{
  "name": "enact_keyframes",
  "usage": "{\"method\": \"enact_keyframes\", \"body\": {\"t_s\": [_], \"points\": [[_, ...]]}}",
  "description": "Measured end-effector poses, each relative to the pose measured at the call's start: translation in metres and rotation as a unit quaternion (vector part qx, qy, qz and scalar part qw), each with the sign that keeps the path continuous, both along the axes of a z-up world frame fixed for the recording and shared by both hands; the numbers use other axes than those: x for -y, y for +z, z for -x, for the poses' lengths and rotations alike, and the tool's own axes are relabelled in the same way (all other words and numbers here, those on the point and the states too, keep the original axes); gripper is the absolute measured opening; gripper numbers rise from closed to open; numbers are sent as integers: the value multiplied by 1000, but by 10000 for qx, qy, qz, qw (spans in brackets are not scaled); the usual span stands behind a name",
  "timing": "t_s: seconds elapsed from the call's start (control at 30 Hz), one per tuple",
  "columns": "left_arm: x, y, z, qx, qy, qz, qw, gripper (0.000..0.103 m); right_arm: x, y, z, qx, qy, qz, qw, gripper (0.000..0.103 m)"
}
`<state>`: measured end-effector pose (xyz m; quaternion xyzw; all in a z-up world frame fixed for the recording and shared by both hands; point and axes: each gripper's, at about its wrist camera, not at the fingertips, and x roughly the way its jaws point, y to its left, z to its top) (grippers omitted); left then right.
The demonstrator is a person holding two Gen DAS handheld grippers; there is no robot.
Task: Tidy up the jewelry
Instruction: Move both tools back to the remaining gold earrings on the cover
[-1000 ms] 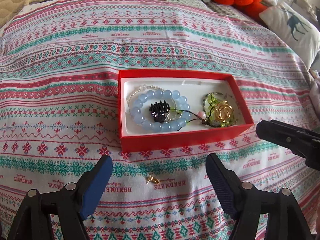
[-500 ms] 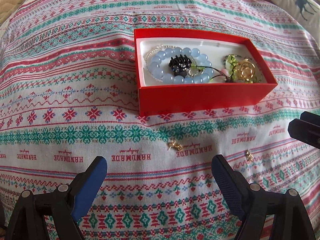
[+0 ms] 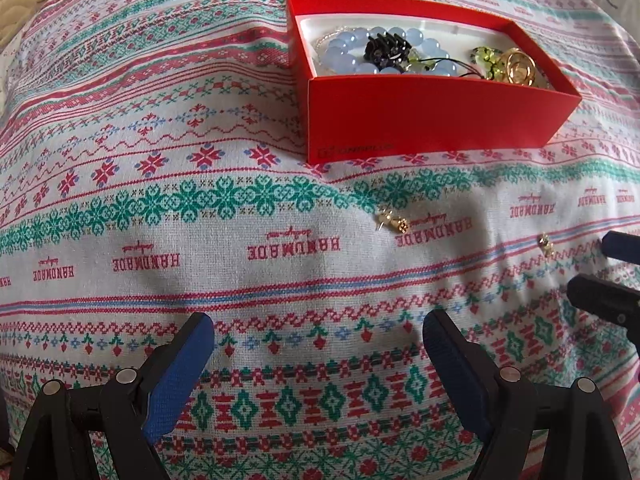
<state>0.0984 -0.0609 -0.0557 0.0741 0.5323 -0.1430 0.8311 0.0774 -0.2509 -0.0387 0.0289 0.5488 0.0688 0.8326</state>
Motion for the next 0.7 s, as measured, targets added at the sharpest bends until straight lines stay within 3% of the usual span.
{"method": "enact_keyframes", "body": {"t_s": [0.23, 0.4, 0.7], "points": [[-2, -4, 12, 156, -201, -139, 9996, 92, -17, -12, 11, 515, 483, 519, 9962, 72], [-1, -3, 14, 180, -271, -168, 9993, 92, -21, -15, 5, 598, 657, 630, 9940, 69], [0, -2, 10, 119, -255, -135, 9995, 92, -37, -15, -10, 541, 887, 444, 9936, 40]]}}
